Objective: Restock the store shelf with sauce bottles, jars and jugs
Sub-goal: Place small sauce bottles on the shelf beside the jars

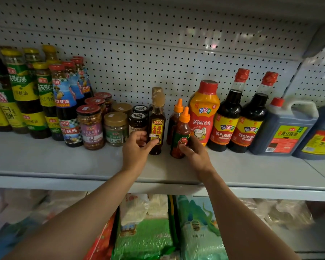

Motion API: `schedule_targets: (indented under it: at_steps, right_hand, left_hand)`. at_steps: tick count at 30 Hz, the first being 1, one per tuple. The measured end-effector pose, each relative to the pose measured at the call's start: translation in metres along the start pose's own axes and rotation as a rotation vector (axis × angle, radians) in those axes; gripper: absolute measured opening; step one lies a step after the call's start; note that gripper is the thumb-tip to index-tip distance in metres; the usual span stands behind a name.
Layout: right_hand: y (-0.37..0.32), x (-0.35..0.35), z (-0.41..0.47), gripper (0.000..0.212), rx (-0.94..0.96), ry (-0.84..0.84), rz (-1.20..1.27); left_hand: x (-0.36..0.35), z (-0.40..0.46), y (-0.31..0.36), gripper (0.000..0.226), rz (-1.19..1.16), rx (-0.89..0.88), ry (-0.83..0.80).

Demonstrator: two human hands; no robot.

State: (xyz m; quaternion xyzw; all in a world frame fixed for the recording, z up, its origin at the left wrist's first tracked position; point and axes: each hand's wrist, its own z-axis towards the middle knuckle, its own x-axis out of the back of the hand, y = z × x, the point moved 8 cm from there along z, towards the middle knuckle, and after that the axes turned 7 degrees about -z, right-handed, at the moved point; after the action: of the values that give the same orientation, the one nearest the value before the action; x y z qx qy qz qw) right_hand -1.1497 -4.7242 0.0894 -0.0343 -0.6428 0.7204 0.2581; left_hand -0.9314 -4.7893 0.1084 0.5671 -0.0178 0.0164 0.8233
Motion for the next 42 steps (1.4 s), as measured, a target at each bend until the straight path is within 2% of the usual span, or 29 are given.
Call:
schedule_targets:
  at_steps: [9,24,29,34,38,42]
  right_hand:
    - [0.002,-0.006,0.004,0.049,-0.043,-0.033,0.089]
    - [-0.001,-0.014,0.003,0.050,-0.044,-0.083,0.072]
    - [-0.003,-0.015,0.004,0.068,-0.020,-0.048,0.033]
    - [-0.003,-0.013,0.007,0.052,-0.012,-0.028,0.033]
    - [-0.003,-0.016,0.009,0.063,-0.030,-0.060,0.065]
    - [-0.002,-0.020,0.012,0.065,-0.043,-0.106,0.099]
  left_hand:
    - [0.000,0.002,-0.011,0.045,0.084,0.033,0.019]
    - [-0.003,0.001,-0.011,0.039,0.055,0.064,-0.011]
    - [-0.002,0.000,-0.012,0.037,0.051,0.062,-0.017]
    - [-0.003,0.000,-0.011,0.036,0.052,0.069,-0.032]
    - [-0.003,-0.001,-0.010,0.036,0.047,0.069,-0.034]
    - [-0.003,-0.001,-0.010,0.033,0.032,0.067,-0.025]
